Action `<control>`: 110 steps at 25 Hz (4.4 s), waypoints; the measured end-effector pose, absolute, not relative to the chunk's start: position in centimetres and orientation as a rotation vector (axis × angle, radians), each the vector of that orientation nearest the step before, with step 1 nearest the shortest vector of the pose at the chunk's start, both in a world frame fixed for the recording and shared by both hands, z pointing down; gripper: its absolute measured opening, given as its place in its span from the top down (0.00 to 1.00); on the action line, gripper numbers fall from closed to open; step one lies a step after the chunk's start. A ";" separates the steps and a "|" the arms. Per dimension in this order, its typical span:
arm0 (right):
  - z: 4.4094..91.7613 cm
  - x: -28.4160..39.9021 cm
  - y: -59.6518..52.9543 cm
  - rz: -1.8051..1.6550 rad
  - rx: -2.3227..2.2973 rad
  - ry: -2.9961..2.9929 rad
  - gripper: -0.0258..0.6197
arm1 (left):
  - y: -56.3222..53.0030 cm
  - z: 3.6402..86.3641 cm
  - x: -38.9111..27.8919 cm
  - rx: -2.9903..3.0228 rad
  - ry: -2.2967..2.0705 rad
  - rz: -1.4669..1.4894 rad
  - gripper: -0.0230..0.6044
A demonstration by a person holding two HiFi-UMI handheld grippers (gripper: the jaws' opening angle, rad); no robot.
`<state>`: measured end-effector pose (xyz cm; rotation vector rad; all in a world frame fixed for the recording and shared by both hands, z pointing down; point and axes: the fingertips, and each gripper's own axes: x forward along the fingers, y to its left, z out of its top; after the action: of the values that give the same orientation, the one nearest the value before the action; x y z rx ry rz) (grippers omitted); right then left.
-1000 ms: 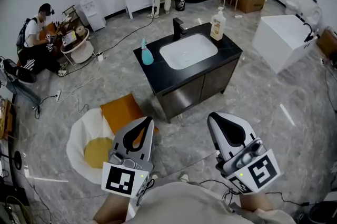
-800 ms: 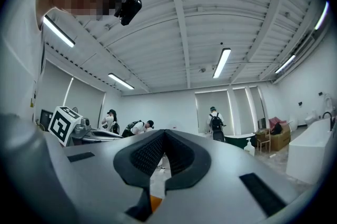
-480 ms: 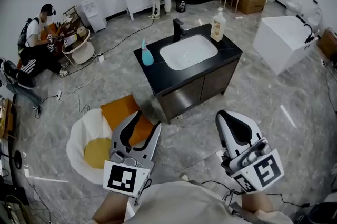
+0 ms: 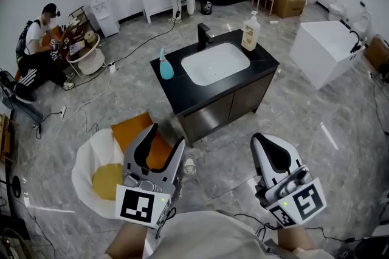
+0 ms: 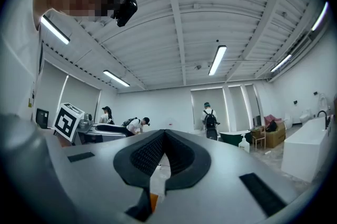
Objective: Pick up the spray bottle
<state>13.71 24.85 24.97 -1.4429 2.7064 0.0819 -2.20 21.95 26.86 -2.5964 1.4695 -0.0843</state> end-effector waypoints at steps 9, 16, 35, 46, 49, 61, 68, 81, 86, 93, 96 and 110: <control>26.3 13.5 17.6 0.110 -1.488 2.733 0.92 | 14.5 29.0 -3.1 -2.602 1.473 -0.102 0.58; 26.9 12.3 9.8 0.102 -1.523 2.732 0.92 | 6.4 28.8 -2.9 -2.626 1.394 -0.047 0.58; 28.2 3.0 -15.5 0.029 -1.543 2.840 0.92 | -20.0 35.5 -13.0 -2.630 1.484 -0.325 0.58; 32.6 -1.0 -23.7 -0.090 -1.483 2.916 0.92 | -28.4 43.1 -14.3 -2.684 1.542 -0.476 0.56; 34.0 -1.6 -25.4 -0.117 -1.470 2.956 0.92 | -29.9 45.2 -14.1 -2.710 1.564 -0.509 0.56; 39.8 -1.7 -30.0 -0.227 -1.391 3.111 0.92 | -34.3 54.0 -14.0 -2.736 1.760 -0.671 0.52; 43.6 -2.4 -31.3 -0.327 -1.296 3.176 0.92 | -35.5 60.0 -13.9 -2.758 1.815 -0.788 0.52; 48.3 -3.4 -32.5 -0.468 -1.196 3.243 0.92 | -38.6 62.7 -13.3 -2.737 1.752 -0.826 0.53; 48.8 -3.2 -32.0 -0.504 -1.186 3.257 0.92 | -38.7 63.0 -13.4 -2.713 1.783 -0.819 0.66; 47.2 -2.1 -31.5 -0.438 -1.238 3.247 0.92 | -37.7 61.5 -14.0 -2.718 1.762 -0.786 0.69; 46.4 -1.4 -31.3 -0.439 -1.263 3.222 0.92 | -37.6 59.1 -13.7 -2.707 1.727 -0.768 0.69; 38.9 1.6 -29.0 -0.236 -1.318 3.139 0.92 | -34.8 45.1 -11.8 -2.649 1.581 -0.605 0.70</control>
<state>1.65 -29.01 38.89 -1.3184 3.1390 -0.2358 -11.76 -34.79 45.14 -2.6492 1.5815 -0.6049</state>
